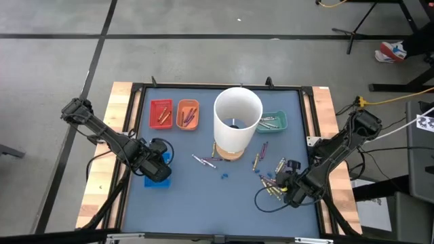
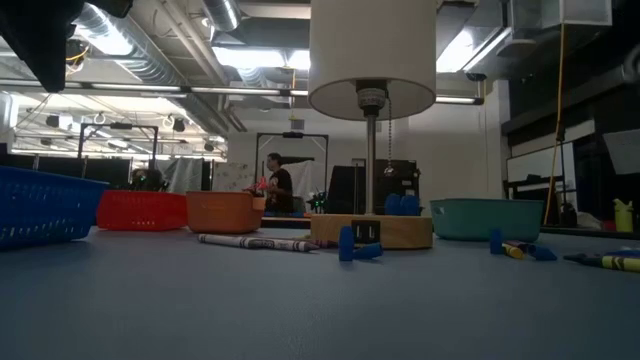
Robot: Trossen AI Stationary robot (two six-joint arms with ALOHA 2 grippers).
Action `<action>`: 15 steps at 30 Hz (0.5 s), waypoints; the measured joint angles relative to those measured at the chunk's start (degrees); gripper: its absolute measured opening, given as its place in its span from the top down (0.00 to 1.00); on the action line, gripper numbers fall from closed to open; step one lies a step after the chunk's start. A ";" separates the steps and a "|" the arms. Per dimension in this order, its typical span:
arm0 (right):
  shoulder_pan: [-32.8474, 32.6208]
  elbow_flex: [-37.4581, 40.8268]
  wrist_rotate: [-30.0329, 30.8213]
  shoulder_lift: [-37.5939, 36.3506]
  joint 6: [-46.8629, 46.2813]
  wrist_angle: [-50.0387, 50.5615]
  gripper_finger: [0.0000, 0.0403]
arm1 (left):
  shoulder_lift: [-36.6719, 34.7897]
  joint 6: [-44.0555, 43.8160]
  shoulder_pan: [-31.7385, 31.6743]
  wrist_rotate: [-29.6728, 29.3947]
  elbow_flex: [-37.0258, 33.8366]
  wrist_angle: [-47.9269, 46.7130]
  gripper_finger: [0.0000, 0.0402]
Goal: Sort crayons
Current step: Put the green crayon into the red bin
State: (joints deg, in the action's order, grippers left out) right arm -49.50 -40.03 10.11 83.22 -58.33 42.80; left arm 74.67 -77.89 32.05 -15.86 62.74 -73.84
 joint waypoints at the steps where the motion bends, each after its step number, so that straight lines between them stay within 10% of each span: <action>1: 0.00 0.37 -0.29 0.05 -0.06 -0.21 0.73 | 0.01 0.00 0.00 0.00 0.00 0.01 0.79; 15: 0.00 1.57 -0.49 0.00 -0.39 -1.52 0.73 | 0.01 0.00 0.00 0.00 0.00 0.63 0.79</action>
State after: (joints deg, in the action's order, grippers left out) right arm -49.50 -38.46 9.63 83.22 -58.72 41.28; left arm 74.67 -77.89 32.05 -15.86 62.74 -73.21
